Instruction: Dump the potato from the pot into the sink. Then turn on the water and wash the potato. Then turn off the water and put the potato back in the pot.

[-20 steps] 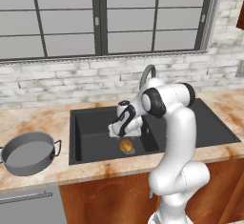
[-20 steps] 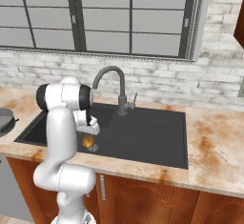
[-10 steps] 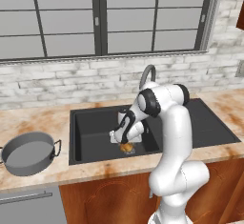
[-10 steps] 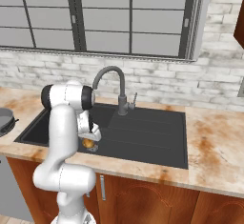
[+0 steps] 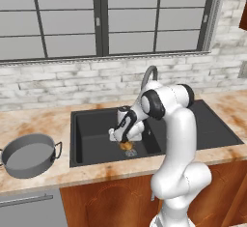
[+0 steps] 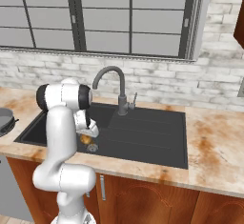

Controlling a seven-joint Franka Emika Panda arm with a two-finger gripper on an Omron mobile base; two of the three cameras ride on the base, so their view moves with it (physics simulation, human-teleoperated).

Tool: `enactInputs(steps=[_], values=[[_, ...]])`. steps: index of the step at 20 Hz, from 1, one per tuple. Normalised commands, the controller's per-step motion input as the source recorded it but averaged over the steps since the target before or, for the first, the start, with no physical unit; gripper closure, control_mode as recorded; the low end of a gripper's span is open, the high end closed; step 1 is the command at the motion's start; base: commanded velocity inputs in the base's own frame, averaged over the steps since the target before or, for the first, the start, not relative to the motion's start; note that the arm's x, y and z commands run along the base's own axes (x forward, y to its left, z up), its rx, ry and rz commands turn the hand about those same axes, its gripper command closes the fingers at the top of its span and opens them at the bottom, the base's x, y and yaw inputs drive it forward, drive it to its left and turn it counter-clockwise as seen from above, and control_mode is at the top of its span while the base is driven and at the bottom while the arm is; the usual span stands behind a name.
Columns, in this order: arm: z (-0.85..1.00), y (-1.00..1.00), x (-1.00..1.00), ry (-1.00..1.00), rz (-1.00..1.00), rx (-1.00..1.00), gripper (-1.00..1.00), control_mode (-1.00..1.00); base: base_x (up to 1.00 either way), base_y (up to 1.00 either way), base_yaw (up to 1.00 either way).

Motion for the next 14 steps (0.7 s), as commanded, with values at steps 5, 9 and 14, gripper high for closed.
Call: enactInputs(steps=[5, 9, 14], values=[[1.0, 0.89, -0.14, -0.02, -0.04, -0.01, 1.0, -1.0, 0.0, 0.0, 0.0], [1.0, 0.3, -0.27, 0.0, -0.25, 0.0, 1.0, -1.0, 0.0, 0.0, 0.0], [1.0, 0.41, -0.19, 0.0, -0.16, 0.02, 1.0, -1.0, 0.0, 0.0, 0.0]])
